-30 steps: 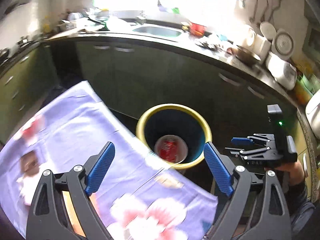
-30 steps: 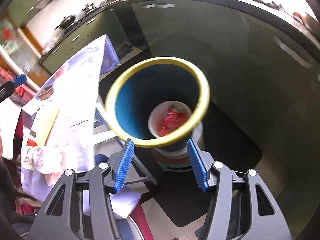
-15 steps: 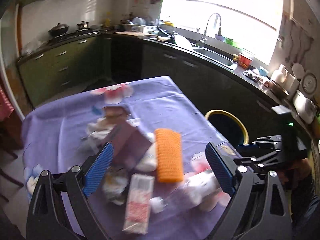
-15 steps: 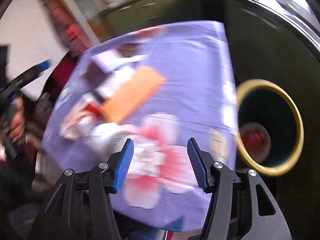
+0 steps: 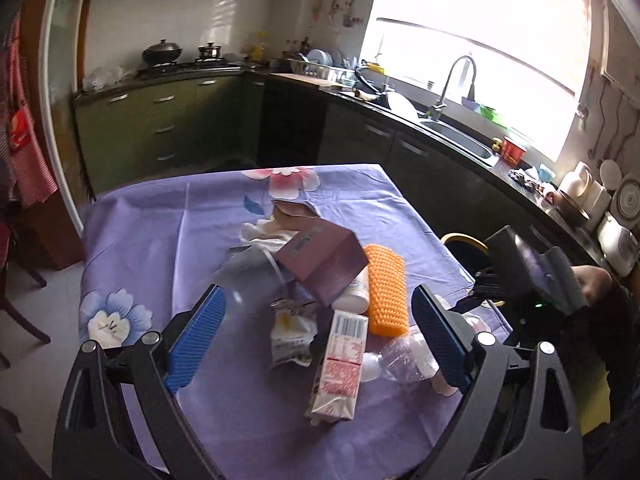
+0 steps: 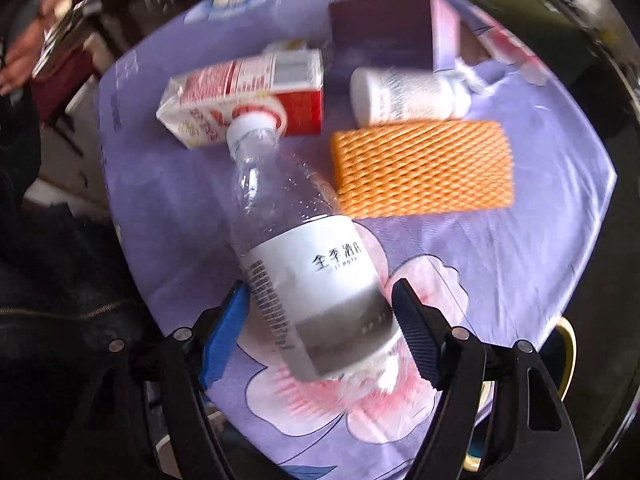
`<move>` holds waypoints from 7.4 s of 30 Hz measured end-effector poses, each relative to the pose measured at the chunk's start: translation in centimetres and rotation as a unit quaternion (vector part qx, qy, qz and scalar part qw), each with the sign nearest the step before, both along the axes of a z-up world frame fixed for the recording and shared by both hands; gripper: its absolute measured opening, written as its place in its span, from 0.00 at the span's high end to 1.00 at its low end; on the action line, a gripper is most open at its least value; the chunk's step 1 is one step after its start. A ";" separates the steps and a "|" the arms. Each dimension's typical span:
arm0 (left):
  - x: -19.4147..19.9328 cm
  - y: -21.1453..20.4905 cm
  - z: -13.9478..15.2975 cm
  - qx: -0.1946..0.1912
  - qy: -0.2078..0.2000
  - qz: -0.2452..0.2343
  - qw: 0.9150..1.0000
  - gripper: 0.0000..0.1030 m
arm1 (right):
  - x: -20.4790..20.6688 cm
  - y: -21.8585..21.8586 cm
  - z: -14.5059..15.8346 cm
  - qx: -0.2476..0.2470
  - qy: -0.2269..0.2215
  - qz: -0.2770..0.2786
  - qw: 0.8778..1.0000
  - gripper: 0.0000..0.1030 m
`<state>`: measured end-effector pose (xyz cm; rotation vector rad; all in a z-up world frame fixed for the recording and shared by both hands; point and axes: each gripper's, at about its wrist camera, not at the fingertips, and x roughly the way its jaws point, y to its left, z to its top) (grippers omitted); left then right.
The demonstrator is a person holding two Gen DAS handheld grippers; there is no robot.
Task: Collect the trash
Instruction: 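Grasp the clear water bottle with the right gripper, then carry the water bottle over the trash bin and open the right gripper, then grasp the white milk carton with the left gripper, then carry the milk carton over the trash bin and open the left gripper, then grasp the pink box with the right gripper and lift it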
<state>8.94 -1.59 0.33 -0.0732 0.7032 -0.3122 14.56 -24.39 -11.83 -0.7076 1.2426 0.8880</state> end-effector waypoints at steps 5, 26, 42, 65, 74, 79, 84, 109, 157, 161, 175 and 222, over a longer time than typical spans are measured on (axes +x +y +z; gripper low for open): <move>0.1 0.7 -0.5 -0.001 0.008 0.012 1.000 0.13 | 0.6 1.4 -1.6 -0.021 0.015 0.031 0.999 0.28; -0.1 -0.6 -0.8 0.006 0.011 -0.002 1.000 0.13 | -3.8 -1.9 -1.8 0.039 0.014 -0.003 0.999 0.36; 0.4 -3.2 -0.9 0.017 0.013 -0.032 0.999 0.13 | 2.3 -21.9 3.2 0.092 -0.049 -0.311 0.945 0.37; 1.8 -4.4 -2.3 0.033 0.047 -0.047 0.997 0.13 | 9.7 -33.6 -2.8 0.115 -0.022 -0.555 0.824 0.28; 2.3 -5.0 -5.3 0.046 0.089 -0.059 0.993 0.13 | 5.2 -30.8 -1.1 0.132 -0.034 -0.535 0.834 0.28; 2.5 -5.8 -8.2 0.075 0.124 -0.070 0.987 0.13 | 4.4 -28.4 -1.2 0.138 -0.029 -0.514 0.846 0.28; 2.6 -6.4 -10.8 0.097 0.154 -0.076 0.980 0.28 | 3.9 -26.9 -1.1 0.140 -0.028 -0.497 0.856 0.28; 3.4 -7.9 -13.5 0.121 0.194 -0.084 0.970 0.68 | 3.6 -26.0 -2.1 0.141 -0.020 -0.489 0.861 0.27; 15.6 -43.5 -10.9 0.108 0.120 -0.283 0.946 0.35 | -8.5 -40.3 -4.4 0.168 -0.067 -0.602 0.777 0.26; 14.2 -40.4 -8.7 0.096 0.096 -0.276 0.951 0.35 | -7.9 -39.6 -4.5 0.170 -0.064 -0.596 0.782 0.26; 8.0 -23.6 -5.1 0.042 0.046 -0.183 0.981 0.34 | -4.8 -32.1 -2.7 0.158 -0.066 -0.536 0.826 0.25; 1.5 5.1 -5.8 0.012 0.035 -0.006 0.999 0.32 | 8.2 11.3 1.2 0.095 -0.235 -0.192 0.948 0.21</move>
